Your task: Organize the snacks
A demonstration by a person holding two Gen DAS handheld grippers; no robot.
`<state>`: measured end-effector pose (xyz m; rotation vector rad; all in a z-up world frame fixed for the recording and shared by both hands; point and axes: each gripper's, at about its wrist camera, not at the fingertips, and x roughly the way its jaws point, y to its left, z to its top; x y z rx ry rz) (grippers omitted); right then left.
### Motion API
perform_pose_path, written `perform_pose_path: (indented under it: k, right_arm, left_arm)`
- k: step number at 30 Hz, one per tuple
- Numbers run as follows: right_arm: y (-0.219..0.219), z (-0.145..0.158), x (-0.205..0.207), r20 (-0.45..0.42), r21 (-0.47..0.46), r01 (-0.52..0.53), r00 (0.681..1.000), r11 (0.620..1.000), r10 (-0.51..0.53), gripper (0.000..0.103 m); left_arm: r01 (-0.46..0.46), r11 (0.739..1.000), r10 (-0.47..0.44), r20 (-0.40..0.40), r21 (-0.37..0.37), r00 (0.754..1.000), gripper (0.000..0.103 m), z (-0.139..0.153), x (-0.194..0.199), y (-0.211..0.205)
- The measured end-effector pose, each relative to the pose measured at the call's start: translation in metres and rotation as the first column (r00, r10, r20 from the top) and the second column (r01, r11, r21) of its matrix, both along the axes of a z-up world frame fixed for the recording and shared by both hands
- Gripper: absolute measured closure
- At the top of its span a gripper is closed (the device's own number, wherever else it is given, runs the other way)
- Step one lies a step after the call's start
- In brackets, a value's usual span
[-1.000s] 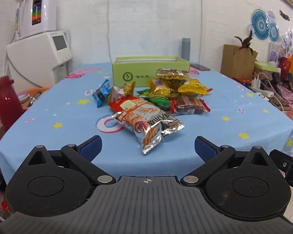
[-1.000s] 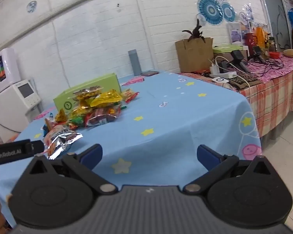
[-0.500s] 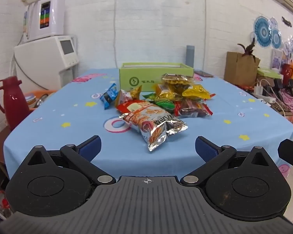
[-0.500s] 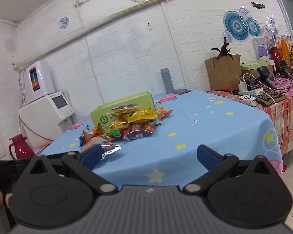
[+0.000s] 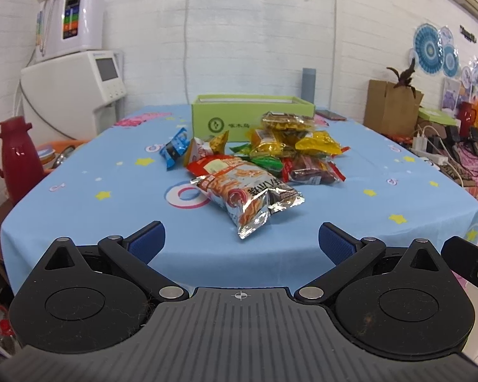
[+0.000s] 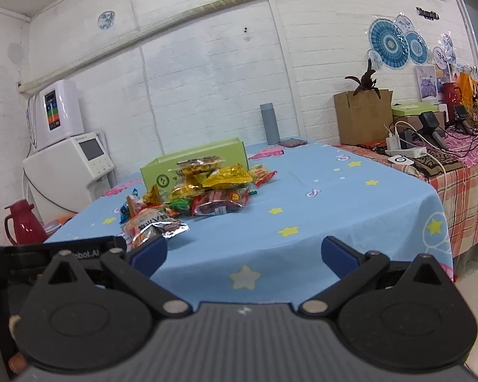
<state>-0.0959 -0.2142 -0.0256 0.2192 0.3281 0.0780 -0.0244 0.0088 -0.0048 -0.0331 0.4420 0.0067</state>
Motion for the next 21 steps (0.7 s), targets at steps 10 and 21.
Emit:
perform_pose_path:
  k: [10,21]
  right_arm:
    - [0.008,-0.003,0.003,-0.022,-0.023,-0.023,0.999,0.999,0.023,0.0]
    - [0.014,-0.006,0.007,-0.043,-0.04,-0.04,0.998,0.998,0.039,0.0]
  left_arm:
    - [0.013,1.0,-0.013,-0.005,-0.029,1.0,0.008,-0.002,0.0,0.003]
    - [0.016,1.0,-0.017,-0.035,-0.022,0.999,0.008,-0.005,0.005,0.002]
